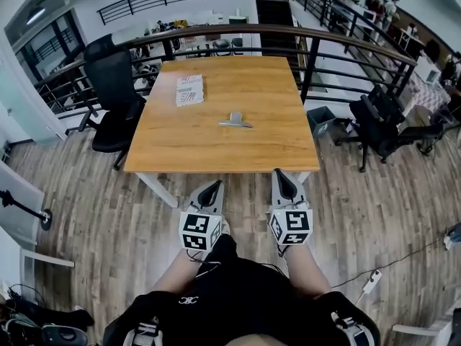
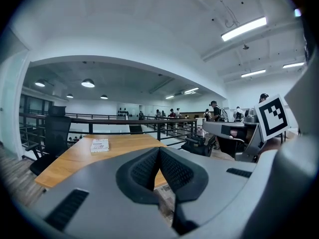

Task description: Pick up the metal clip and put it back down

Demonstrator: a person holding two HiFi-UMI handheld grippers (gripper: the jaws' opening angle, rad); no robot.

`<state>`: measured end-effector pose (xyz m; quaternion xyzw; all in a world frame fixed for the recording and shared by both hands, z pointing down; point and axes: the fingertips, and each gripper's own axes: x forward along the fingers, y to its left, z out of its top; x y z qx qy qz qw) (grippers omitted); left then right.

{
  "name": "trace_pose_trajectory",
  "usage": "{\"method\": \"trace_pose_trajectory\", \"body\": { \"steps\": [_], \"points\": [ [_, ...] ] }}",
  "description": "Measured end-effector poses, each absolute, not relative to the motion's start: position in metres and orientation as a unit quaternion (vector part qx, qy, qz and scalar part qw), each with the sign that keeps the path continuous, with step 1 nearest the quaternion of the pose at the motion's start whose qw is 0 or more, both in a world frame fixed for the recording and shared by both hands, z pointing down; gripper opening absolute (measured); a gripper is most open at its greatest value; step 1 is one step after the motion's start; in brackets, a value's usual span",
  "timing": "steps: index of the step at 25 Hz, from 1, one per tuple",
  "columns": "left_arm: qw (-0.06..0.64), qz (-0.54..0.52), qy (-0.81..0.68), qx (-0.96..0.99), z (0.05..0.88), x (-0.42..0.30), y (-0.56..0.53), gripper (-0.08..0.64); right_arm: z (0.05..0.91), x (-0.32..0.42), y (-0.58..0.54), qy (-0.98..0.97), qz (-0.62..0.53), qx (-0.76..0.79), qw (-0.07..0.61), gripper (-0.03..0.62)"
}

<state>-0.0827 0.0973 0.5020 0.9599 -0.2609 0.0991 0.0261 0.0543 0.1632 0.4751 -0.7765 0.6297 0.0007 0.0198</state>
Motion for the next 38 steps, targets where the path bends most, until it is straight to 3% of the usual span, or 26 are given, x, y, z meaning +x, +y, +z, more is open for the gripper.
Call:
{"method": "trace_pose_trajectory", "body": {
  "steps": [22,38],
  "points": [
    [0.031,0.103,-0.239,0.965,0.477,0.007,-0.258,0.012,0.443,0.152,-0.176,0.605,-0.003,-0.796,0.011,0.017],
    [0.062,0.115,-0.313,0.941,0.493,0.035,-0.354,0.012,0.469,0.215,-0.296,0.661,-0.023,-0.749,-0.043,0.017]
  ]
}}
